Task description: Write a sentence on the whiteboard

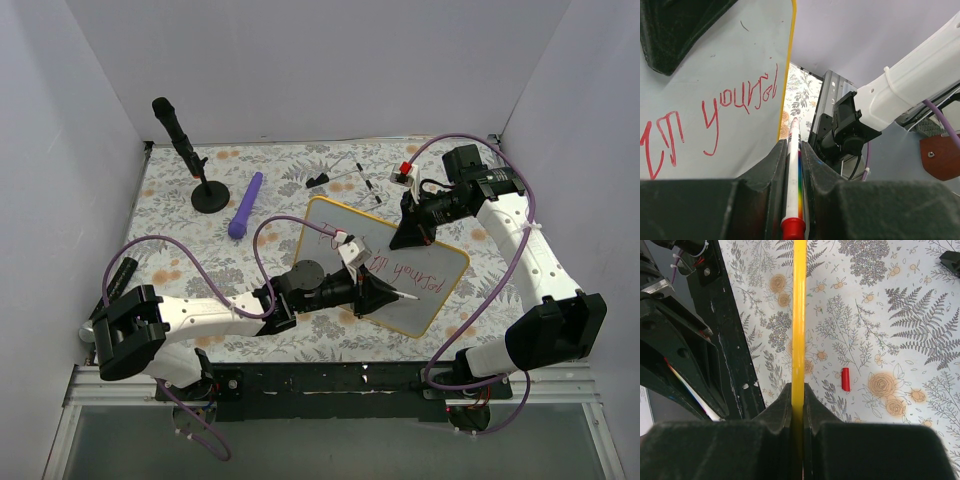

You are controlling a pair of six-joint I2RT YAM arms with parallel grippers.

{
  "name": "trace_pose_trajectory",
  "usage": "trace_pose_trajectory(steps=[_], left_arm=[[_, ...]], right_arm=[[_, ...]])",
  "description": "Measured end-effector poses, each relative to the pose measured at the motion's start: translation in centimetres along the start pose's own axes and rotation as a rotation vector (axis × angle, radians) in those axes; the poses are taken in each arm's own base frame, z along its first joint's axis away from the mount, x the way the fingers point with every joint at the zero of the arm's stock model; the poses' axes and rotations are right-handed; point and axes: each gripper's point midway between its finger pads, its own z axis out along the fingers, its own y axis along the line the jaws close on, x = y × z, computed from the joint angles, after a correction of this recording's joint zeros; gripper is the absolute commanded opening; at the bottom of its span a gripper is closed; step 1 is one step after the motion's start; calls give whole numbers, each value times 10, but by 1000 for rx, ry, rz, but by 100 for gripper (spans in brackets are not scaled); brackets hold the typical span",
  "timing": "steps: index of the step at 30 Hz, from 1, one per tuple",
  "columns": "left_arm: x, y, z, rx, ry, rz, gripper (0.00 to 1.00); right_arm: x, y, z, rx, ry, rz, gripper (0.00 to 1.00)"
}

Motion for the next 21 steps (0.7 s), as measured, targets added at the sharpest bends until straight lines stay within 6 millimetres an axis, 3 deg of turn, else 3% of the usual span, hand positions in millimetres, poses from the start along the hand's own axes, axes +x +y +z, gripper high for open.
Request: trace_pose_trajectory(steps=[21], left_arm=[[9, -3, 9, -4, 12, 5, 0]], right_arm=[[0, 0, 0, -3, -1, -2, 1]])
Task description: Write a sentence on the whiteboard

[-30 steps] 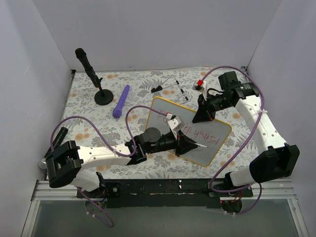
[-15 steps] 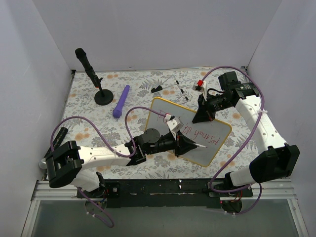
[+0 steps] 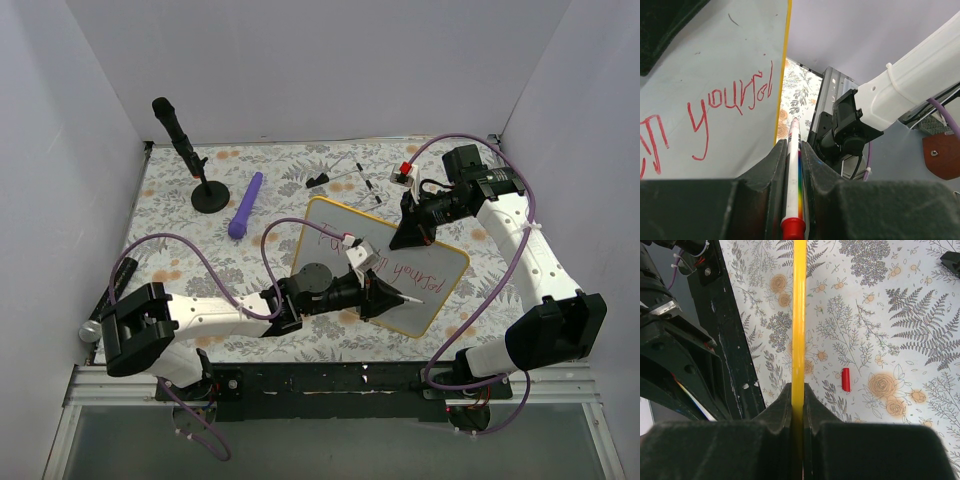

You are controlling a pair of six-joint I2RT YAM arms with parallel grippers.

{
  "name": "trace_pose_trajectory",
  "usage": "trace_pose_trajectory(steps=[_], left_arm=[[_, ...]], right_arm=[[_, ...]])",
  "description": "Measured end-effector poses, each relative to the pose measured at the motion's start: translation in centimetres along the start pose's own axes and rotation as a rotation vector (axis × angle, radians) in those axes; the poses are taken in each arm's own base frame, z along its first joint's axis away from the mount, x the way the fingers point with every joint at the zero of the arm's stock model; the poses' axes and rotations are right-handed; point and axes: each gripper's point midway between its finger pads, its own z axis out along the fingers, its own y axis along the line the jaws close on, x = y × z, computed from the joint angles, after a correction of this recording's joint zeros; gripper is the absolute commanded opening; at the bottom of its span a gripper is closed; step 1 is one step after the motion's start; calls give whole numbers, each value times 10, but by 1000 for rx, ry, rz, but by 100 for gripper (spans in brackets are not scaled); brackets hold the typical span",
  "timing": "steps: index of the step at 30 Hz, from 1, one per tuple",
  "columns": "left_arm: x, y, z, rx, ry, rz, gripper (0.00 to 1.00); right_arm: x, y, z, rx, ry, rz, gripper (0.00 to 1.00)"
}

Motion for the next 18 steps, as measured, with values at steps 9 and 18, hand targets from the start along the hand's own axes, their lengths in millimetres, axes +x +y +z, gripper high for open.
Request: trace_pose_trajectory(steps=[9, 18], left_arm=[[0, -6, 3, 3, -4, 5, 0], [0, -8, 3, -1, -9, 12, 0]], right_arm=[[0, 0, 0, 0, 0, 0, 1], [0, 0, 0, 0, 0, 0, 1]])
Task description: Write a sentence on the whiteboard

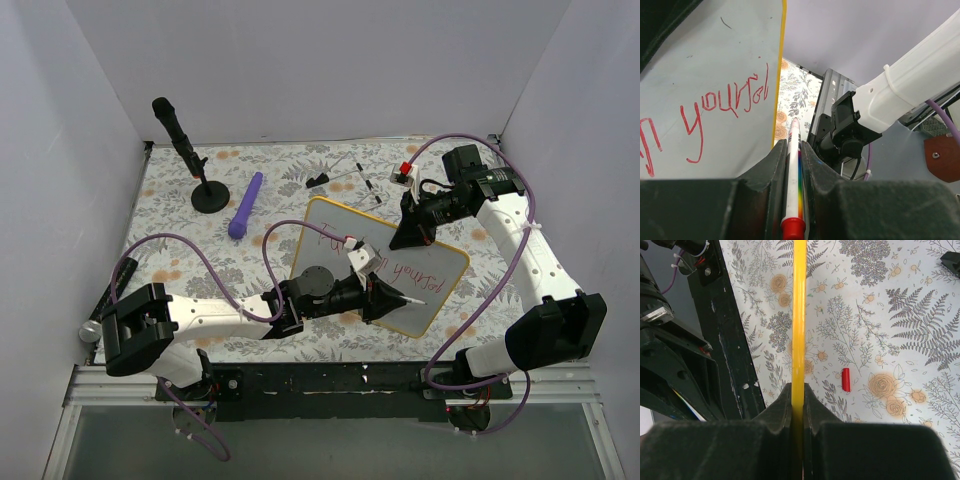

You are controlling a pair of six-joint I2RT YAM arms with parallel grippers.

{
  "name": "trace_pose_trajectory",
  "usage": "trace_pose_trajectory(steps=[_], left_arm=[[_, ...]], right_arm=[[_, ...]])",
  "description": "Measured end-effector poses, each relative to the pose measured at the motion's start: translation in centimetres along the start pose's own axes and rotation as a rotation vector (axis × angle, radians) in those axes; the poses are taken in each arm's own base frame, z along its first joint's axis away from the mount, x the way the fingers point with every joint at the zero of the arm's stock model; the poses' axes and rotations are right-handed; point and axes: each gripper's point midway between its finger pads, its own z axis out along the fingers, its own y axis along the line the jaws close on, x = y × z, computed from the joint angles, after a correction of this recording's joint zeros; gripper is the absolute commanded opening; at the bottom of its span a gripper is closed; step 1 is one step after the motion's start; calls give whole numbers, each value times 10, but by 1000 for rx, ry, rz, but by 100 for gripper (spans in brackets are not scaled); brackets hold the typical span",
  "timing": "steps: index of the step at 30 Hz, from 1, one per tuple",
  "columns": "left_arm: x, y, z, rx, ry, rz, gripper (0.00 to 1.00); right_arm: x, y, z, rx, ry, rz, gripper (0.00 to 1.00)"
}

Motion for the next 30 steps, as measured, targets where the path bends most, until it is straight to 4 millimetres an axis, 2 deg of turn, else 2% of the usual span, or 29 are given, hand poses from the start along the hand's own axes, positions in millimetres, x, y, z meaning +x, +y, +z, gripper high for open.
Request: trace_pose_trajectory(steps=[30], left_arm=[[-2, 2, 1, -21, -11, 1, 0]], right_arm=[[0, 0, 0, -2, 0, -3, 1]])
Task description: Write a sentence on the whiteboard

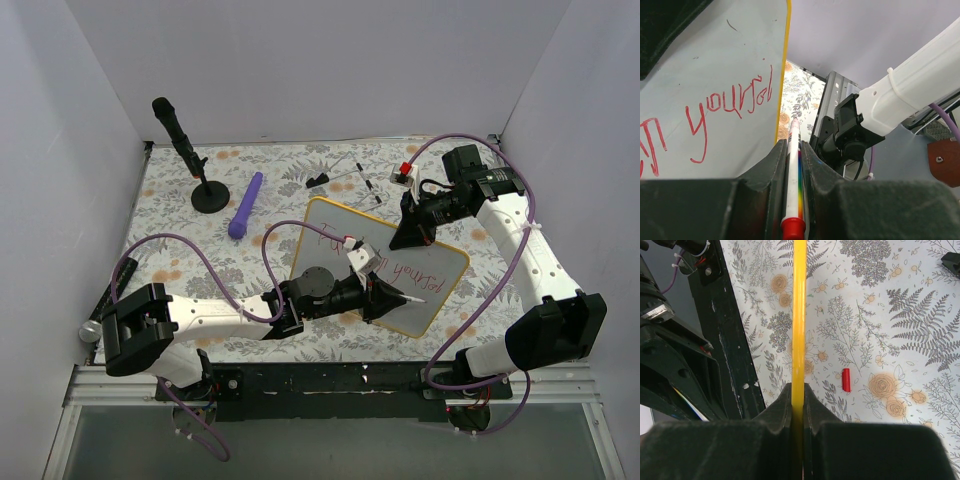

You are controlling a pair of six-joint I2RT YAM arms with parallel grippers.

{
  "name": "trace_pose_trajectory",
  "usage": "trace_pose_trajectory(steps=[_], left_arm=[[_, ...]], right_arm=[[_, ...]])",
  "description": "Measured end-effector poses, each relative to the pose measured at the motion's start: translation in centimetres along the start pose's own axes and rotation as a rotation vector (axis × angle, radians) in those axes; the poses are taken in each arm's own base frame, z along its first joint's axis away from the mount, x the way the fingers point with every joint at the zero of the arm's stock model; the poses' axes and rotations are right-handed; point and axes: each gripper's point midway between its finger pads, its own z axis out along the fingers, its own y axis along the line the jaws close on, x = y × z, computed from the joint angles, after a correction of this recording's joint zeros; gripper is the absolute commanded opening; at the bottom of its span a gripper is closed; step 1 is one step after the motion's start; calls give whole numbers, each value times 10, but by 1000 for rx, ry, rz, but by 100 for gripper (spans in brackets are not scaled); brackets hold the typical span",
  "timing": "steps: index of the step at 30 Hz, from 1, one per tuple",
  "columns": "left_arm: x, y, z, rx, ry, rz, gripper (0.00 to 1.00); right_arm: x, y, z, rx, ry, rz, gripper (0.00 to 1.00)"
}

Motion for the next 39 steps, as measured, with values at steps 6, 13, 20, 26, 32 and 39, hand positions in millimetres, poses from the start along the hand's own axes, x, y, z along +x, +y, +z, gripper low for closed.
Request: trace_pose_trajectory(steps=[6, 13, 20, 26, 32, 39], left_arm=[[-1, 1, 0, -6, -3, 0, 0], [0, 1, 0, -9, -4, -1, 0], [1, 0, 0, -9, -3, -1, 0], [2, 1, 0, -15, -4, -2, 0], [0, 1, 0, -19, -11, -4, 0], [0, 1, 0, -21, -15, -4, 0]], right_arm=[[0, 1, 0, -3, -1, 0, 1], [0, 1, 0, -4, -2, -1, 1], [0, 1, 0, -6, -2, -1, 1], [0, 1, 0, -6, -2, -1, 1], [0, 1, 0, -6, -2, -1, 1], [0, 1, 0, -6, -2, -1, 1]])
